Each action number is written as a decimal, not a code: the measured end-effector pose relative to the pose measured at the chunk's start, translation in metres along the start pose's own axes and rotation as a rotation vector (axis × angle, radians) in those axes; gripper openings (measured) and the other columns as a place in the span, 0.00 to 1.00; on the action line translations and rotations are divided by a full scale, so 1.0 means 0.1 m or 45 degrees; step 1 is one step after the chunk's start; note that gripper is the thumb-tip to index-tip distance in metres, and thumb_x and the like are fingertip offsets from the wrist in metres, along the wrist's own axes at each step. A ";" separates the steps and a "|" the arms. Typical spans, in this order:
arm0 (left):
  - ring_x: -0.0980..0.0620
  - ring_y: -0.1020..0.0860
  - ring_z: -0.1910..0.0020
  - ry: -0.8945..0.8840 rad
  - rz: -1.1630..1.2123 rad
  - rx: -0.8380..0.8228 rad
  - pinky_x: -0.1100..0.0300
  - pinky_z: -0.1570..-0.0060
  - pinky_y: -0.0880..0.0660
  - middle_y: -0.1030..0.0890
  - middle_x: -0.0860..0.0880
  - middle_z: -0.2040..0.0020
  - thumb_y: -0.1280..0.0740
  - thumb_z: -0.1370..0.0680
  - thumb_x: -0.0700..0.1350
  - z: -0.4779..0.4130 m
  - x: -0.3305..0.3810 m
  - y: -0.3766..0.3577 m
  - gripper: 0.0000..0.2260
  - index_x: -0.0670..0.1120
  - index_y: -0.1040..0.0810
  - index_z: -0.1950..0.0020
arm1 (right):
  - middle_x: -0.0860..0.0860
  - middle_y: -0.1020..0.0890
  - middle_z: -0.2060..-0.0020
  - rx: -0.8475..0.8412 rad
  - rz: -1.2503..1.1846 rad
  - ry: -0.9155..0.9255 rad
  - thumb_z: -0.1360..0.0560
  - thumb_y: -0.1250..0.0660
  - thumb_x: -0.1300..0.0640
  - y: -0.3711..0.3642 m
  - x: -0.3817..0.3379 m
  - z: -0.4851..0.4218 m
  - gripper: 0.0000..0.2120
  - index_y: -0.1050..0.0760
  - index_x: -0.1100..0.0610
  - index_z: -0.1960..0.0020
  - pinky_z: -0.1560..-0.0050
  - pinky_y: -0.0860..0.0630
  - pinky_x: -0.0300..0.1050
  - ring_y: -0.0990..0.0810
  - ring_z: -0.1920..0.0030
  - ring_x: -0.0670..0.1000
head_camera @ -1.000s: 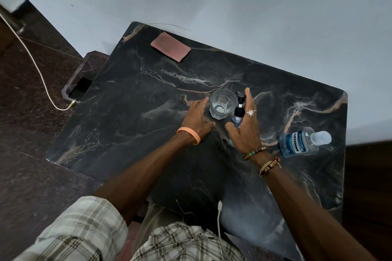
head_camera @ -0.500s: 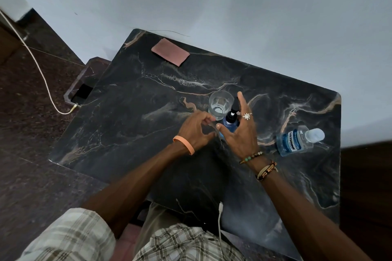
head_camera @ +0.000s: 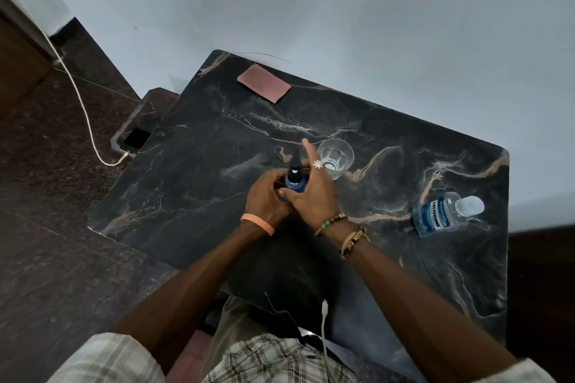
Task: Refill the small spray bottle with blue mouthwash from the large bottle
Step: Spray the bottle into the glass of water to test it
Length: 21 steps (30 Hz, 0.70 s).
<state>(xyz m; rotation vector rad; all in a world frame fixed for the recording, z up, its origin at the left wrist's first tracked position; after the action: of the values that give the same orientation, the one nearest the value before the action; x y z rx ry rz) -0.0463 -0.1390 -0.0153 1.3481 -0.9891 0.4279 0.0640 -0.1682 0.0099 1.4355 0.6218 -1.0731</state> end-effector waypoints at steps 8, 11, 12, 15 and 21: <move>0.54 0.21 0.58 0.311 -0.078 0.159 0.54 0.56 0.21 0.19 0.53 0.56 0.25 0.32 0.48 0.18 -0.78 0.50 0.13 0.53 0.24 0.52 | 0.51 0.24 0.40 -0.252 0.032 -0.082 0.32 0.24 0.64 -0.80 -0.13 -0.06 0.44 0.43 0.52 0.23 0.38 0.34 0.36 0.26 0.39 0.49; 0.52 0.22 0.57 0.349 -0.090 0.145 0.53 0.54 0.21 0.20 0.51 0.55 0.25 0.32 0.43 0.25 -0.91 0.52 0.13 0.50 0.23 0.51 | 0.54 0.25 0.37 -0.295 0.089 -0.089 0.31 0.25 0.64 -0.97 -0.08 -0.04 0.41 0.41 0.55 0.24 0.39 0.35 0.36 0.27 0.36 0.52; 0.51 0.22 0.57 0.358 -0.096 0.135 0.53 0.53 0.21 0.20 0.50 0.55 0.25 0.32 0.41 0.27 -0.94 0.51 0.13 0.48 0.23 0.50 | 0.54 0.24 0.37 -0.310 0.109 -0.094 0.32 0.24 0.64 -1.01 -0.06 -0.02 0.41 0.40 0.55 0.24 0.38 0.33 0.38 0.27 0.35 0.53; 0.50 0.22 0.56 0.391 -0.096 0.110 0.57 0.53 0.23 0.20 0.49 0.54 0.25 0.32 0.40 0.32 -1.01 0.47 0.13 0.46 0.23 0.50 | 0.55 0.23 0.37 -0.328 0.145 -0.089 0.32 0.23 0.63 -1.05 -0.02 0.00 0.37 0.35 0.58 0.27 0.39 0.33 0.36 0.26 0.35 0.53; 0.51 0.22 0.55 0.397 -0.089 0.079 0.59 0.52 0.25 0.20 0.47 0.52 0.25 0.32 0.40 0.31 -1.02 0.45 0.15 0.45 0.23 0.48 | 0.53 0.21 0.38 -0.363 0.152 -0.074 0.33 0.22 0.61 -1.07 -0.01 -0.03 0.30 0.27 0.58 0.33 0.36 0.29 0.40 0.24 0.37 0.52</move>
<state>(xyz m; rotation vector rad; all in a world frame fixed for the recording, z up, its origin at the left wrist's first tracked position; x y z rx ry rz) -0.1477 -0.1297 -0.0709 1.3196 -0.6740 0.5992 -0.0278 -0.1457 -0.0399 1.1746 0.6125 -0.8901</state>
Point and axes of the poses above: each hand's wrist, its own z-axis away from the middle knuckle, its own y-axis out of the back of the hand, x = y × z, the point moved 10 cm from there along -z, towards the middle knuckle
